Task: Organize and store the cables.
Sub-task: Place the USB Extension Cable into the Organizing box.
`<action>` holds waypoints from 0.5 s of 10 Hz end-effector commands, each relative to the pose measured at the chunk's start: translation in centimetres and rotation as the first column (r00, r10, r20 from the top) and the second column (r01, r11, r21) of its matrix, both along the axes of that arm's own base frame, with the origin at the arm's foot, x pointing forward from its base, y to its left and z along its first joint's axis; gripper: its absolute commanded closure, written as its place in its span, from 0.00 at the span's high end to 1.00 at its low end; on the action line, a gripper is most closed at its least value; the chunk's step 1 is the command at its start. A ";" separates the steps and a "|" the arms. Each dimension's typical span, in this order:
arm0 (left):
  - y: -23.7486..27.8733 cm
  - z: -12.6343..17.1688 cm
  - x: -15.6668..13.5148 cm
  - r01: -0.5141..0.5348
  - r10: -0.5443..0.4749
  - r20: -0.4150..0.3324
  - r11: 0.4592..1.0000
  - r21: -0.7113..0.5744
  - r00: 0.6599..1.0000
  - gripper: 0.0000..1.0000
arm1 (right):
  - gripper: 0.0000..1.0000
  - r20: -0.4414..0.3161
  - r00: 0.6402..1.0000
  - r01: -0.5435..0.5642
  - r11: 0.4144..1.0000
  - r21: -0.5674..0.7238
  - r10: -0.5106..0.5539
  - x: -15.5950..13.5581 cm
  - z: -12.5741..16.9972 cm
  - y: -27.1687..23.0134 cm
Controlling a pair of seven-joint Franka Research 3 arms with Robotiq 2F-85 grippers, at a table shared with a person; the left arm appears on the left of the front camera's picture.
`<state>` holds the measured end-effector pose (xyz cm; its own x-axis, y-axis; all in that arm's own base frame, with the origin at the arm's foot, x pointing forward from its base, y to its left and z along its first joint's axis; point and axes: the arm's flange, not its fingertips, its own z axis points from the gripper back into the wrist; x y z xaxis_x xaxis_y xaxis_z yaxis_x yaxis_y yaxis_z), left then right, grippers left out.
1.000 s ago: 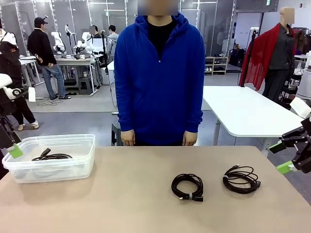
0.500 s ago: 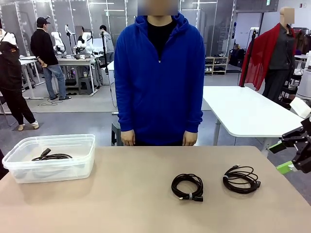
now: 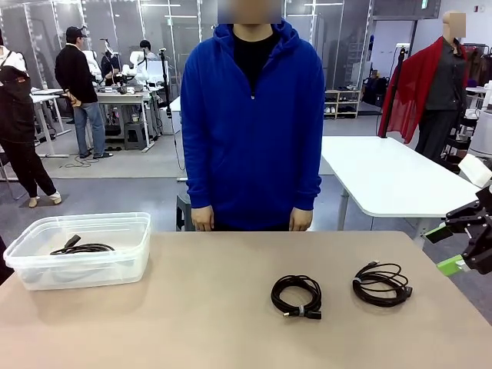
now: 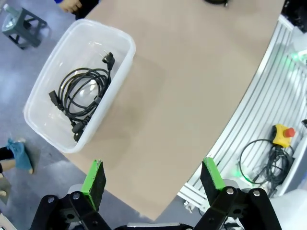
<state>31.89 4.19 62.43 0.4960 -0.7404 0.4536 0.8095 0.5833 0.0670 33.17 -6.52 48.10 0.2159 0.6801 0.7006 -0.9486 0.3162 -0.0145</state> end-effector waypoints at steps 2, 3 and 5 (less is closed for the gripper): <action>-1.6 -0.2 -1.3 -0.026 0.023 0.043 0.998 0.063 0.999 1.00 | 1.00 -0.001 1.000 0.000 1.000 0.014 0.000 -0.1 0.0 0.1; -2.0 -0.1 -1.3 -0.014 0.011 0.045 0.998 0.068 0.999 1.00 | 1.00 -0.001 1.000 0.000 1.000 0.014 0.000 -0.1 0.0 0.1; -2.8 -0.1 -1.2 -0.003 -0.001 0.048 0.996 0.087 0.999 1.00 | 1.00 -0.001 1.000 0.000 1.000 0.014 0.000 -0.1 0.0 0.1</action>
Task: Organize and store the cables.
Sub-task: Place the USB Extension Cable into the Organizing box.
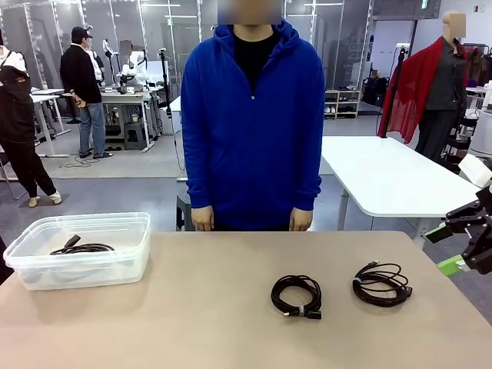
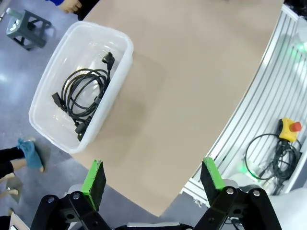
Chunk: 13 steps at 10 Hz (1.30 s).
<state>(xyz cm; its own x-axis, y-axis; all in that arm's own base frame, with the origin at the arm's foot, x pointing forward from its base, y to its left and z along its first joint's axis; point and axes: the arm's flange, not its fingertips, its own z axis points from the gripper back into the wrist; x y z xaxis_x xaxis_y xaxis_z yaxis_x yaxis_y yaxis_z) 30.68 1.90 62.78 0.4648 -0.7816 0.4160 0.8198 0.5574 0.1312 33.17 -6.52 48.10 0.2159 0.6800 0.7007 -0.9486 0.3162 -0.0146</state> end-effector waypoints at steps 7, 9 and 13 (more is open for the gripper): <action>-6.4 -1.6 -0.3 0.105 -0.111 0.051 0.988 0.112 0.992 1.00 | 1.00 -0.001 1.000 0.000 1.000 0.014 0.000 -0.1 0.0 0.1; -9.7 -2.5 -0.1 0.200 -0.212 0.056 0.967 0.160 0.976 1.00 | 1.00 -0.001 1.000 0.000 1.000 0.014 0.000 -0.1 0.0 0.1; -14.3 -3.1 0.7 0.321 -0.341 0.058 0.922 0.218 0.938 1.00 | 1.00 -0.001 1.000 0.000 1.000 0.014 0.000 -0.1 0.0 0.1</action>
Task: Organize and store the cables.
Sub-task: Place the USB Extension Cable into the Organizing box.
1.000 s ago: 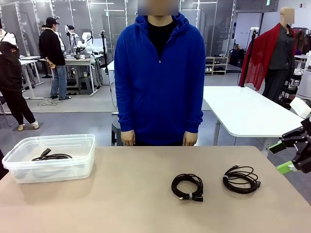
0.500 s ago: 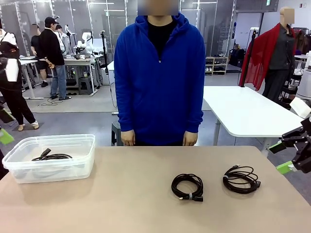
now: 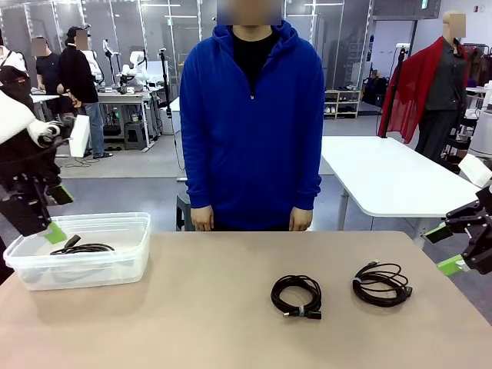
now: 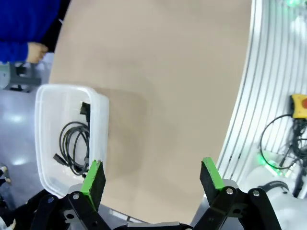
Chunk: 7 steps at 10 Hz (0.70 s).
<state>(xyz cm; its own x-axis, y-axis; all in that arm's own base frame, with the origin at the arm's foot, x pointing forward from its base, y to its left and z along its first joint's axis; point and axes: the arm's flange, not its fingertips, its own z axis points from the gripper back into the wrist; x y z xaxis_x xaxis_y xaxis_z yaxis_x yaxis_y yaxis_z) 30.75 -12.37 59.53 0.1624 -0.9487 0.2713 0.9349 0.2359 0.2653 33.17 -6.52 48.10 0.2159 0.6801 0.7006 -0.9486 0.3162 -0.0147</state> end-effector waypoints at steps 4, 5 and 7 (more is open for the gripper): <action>-0.5 -0.1 0.2 0.012 -0.012 0.010 1.000 -0.001 1.000 1.00 | 1.00 -0.001 1.000 0.000 1.000 0.014 0.000 -0.1 0.0 0.1; -0.5 -0.1 0.2 0.012 -0.012 0.010 1.000 -0.001 1.000 1.00 | 1.00 -0.001 1.000 0.000 1.000 0.014 0.000 -0.1 0.0 0.1; -0.5 -0.1 0.2 0.012 -0.012 0.010 1.000 -0.001 1.000 1.00 | 1.00 -0.001 1.000 0.000 1.000 0.014 0.000 -0.1 0.0 0.1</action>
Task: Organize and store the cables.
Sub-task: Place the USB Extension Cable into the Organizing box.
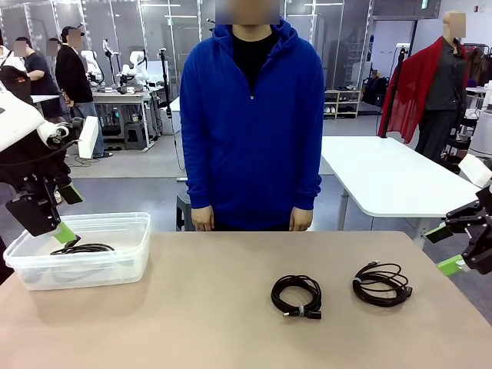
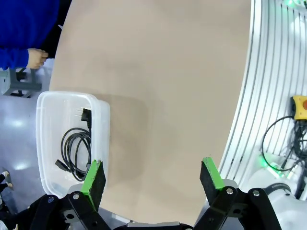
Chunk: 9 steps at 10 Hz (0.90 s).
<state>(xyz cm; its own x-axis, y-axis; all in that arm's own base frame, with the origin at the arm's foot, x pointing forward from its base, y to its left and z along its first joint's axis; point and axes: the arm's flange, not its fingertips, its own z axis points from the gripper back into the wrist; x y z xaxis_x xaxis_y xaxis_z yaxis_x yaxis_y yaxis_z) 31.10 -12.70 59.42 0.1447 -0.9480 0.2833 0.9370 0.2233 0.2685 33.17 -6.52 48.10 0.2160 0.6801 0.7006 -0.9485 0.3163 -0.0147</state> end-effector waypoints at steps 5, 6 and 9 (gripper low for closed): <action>-10.7 -1.4 3.6 -0.024 0.030 -0.080 0.997 0.072 0.996 1.00 | 1.00 -0.001 1.000 0.000 1.000 0.014 0.000 -0.1 0.0 0.1; -12.9 -2.0 4.1 -0.010 0.016 -0.082 0.997 0.077 0.996 1.00 | 1.00 -0.001 1.000 0.000 1.000 0.014 0.000 -0.1 0.0 0.1; -18.2 -3.3 4.9 0.019 -0.009 -0.082 0.993 0.113 0.997 1.00 | 1.00 -0.001 1.000 0.000 1.000 0.014 0.000 -0.1 0.0 0.1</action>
<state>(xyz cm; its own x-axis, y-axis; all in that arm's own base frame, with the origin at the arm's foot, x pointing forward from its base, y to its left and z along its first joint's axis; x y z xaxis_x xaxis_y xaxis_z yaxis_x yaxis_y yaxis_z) 35.40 -29.81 55.66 0.1409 -0.9731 0.1824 0.9660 0.1755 0.1900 33.17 -6.51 48.12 0.2156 0.6802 0.7006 -0.9486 0.3162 -0.0151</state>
